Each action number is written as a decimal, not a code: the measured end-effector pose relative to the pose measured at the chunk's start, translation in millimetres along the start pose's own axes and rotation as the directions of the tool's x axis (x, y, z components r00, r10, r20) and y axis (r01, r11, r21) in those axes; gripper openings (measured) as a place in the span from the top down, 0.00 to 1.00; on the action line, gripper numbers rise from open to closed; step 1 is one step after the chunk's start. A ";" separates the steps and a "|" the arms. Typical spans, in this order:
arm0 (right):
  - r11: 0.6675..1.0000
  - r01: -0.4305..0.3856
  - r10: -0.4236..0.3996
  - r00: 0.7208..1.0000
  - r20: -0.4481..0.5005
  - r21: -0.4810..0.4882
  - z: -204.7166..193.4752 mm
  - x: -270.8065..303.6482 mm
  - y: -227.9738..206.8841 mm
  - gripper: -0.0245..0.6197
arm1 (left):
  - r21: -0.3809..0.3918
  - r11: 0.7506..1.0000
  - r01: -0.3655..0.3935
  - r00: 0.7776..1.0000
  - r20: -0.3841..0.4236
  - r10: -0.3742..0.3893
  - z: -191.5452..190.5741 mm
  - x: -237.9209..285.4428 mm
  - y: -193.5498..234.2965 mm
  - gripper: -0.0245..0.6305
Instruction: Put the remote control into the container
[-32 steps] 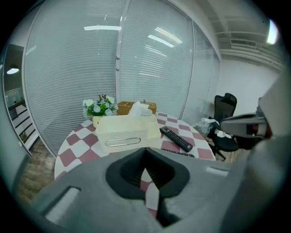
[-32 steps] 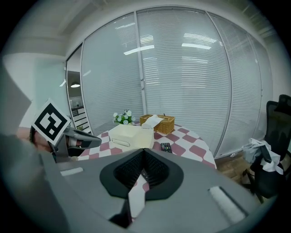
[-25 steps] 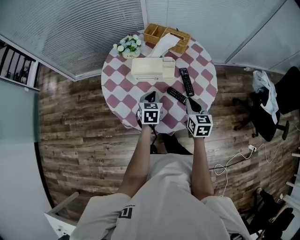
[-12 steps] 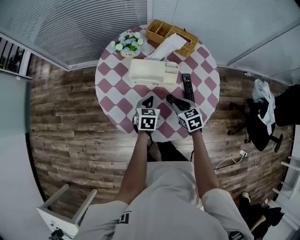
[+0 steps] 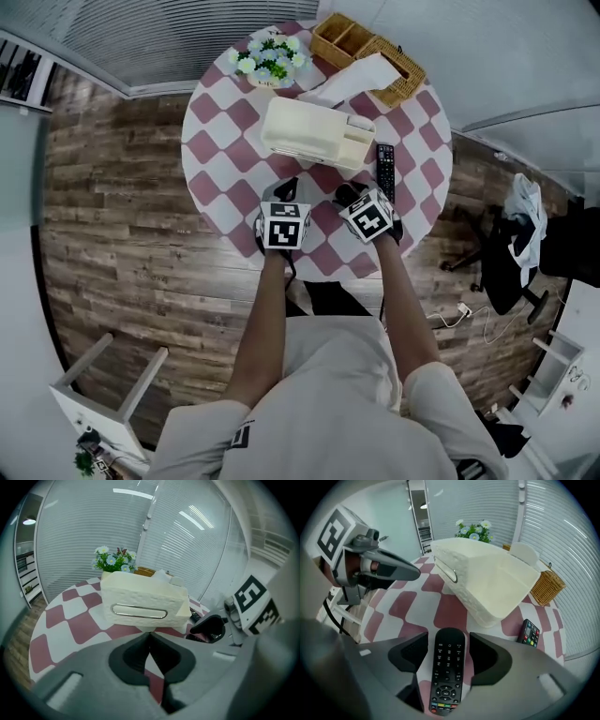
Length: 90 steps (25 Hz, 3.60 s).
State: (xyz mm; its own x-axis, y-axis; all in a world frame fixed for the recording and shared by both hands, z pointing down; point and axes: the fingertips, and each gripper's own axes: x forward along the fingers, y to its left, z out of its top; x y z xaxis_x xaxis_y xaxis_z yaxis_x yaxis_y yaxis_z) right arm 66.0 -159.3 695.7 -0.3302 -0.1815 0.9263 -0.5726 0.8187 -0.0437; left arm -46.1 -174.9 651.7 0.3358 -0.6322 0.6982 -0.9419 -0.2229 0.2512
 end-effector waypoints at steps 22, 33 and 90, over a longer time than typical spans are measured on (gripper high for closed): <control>0.899 0.148 -0.385 0.718 0.580 0.413 70.5 -124.6 -40.2 0.65 | 0.062 0.996 0.067 0.993 0.097 -0.073 46.2 -14.5 -23.9 0.96; 0.761 0.209 -0.644 0.357 0.676 0.614 145.8 -196.4 -120.4 0.65 | 0.091 0.994 0.065 0.990 0.118 -0.075 53.8 -27.4 -11.1 0.96; 0.802 0.196 -0.524 0.683 0.508 0.565 33.7 -135.5 -66.2 0.96 | 0.155 0.984 0.086 0.973 0.198 -0.117 90.6 -30.4 -41.6 0.96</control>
State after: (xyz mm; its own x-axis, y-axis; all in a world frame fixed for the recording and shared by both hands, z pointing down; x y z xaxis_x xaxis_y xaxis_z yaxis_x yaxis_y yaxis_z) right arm 123.4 -207.3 560.5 -0.3068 -0.8303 0.4653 -0.9474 0.3135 -0.0653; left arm -17.4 -213.6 559.2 0.4360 -0.7361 0.5177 -0.8985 -0.3891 0.2033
